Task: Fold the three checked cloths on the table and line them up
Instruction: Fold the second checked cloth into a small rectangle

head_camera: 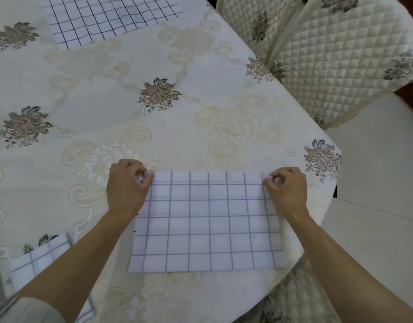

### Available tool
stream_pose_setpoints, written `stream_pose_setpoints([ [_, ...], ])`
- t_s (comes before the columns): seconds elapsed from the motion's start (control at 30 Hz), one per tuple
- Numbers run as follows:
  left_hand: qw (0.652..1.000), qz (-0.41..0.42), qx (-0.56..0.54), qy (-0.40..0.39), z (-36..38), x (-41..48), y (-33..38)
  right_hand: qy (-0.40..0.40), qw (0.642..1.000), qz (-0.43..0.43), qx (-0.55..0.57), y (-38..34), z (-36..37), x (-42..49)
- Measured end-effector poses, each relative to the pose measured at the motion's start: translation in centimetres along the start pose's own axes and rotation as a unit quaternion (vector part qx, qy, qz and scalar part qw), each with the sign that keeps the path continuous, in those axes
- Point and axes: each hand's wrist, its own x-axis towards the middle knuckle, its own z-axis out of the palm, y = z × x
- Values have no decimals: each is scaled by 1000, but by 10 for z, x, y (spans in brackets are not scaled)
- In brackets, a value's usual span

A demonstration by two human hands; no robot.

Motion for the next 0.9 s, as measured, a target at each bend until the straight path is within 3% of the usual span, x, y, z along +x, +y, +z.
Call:
stream_pose_setpoints([
  [0.27, 999, -7, -18, 30, -8, -15, 6, 8, 999, -1, 44, -8, -9, -19],
  [0.4, 999, 35, -8, 33, -13, -41, 15, 12, 997, -68, 32, -13, -5, -47],
  [0.63, 986, 156, 24, -53, -4, -113, 46, -133, 955, -252, -78, -25, 20, -117],
  [0.9, 974, 161, 100, -122, 11, -182, 53, -166, 946, -234, -150, -22, 35, -164],
])
